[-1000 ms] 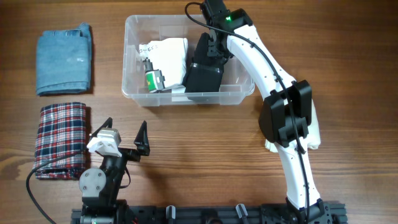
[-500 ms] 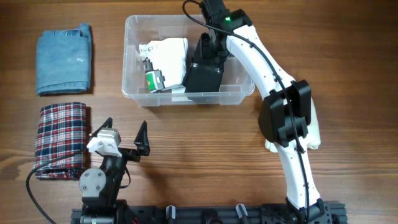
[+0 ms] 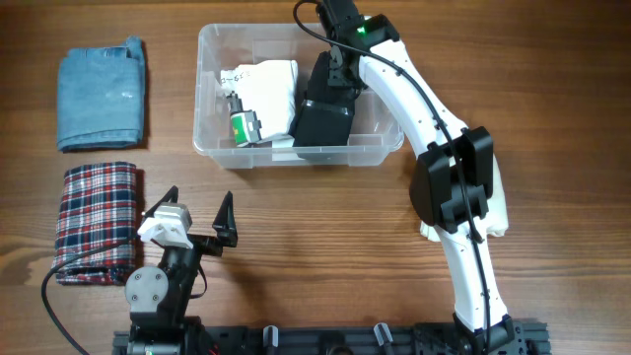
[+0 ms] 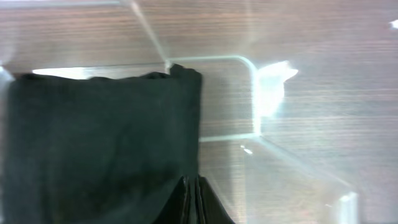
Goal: Pack container
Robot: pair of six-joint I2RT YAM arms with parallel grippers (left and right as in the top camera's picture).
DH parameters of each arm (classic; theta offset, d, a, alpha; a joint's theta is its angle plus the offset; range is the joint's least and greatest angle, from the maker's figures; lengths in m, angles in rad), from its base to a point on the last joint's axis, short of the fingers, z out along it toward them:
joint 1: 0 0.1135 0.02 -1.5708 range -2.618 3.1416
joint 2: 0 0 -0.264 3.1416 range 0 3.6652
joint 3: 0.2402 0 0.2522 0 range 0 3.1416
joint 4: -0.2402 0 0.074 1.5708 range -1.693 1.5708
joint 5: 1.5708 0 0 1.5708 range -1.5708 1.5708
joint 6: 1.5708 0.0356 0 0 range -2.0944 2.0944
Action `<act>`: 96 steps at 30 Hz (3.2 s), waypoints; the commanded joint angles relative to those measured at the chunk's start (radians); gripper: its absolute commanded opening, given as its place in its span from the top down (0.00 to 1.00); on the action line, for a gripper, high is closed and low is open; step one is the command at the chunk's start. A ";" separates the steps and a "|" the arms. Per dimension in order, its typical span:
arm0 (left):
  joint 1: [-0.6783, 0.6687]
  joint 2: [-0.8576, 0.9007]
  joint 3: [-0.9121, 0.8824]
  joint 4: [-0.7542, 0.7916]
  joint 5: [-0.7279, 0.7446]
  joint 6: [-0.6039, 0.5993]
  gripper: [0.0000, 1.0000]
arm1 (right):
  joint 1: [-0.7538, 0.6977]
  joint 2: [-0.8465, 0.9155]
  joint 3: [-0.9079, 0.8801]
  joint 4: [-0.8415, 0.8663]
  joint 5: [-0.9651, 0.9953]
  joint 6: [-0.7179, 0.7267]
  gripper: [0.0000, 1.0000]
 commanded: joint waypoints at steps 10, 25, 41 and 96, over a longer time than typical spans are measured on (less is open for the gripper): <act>0.006 -0.005 -0.003 -0.002 -0.006 -0.006 0.00 | -0.002 0.055 0.002 -0.005 -0.076 -0.006 0.95; 0.006 -0.005 -0.003 -0.002 -0.006 -0.006 0.00 | 0.003 0.092 0.002 0.055 -0.241 -0.122 0.96; 0.006 -0.005 -0.003 -0.002 -0.006 -0.006 0.00 | 0.002 0.069 0.003 0.100 -0.271 -0.138 0.94; 0.006 -0.005 -0.003 -0.002 -0.006 -0.006 0.00 | -0.507 -0.656 -0.800 -0.389 -0.265 -0.240 0.27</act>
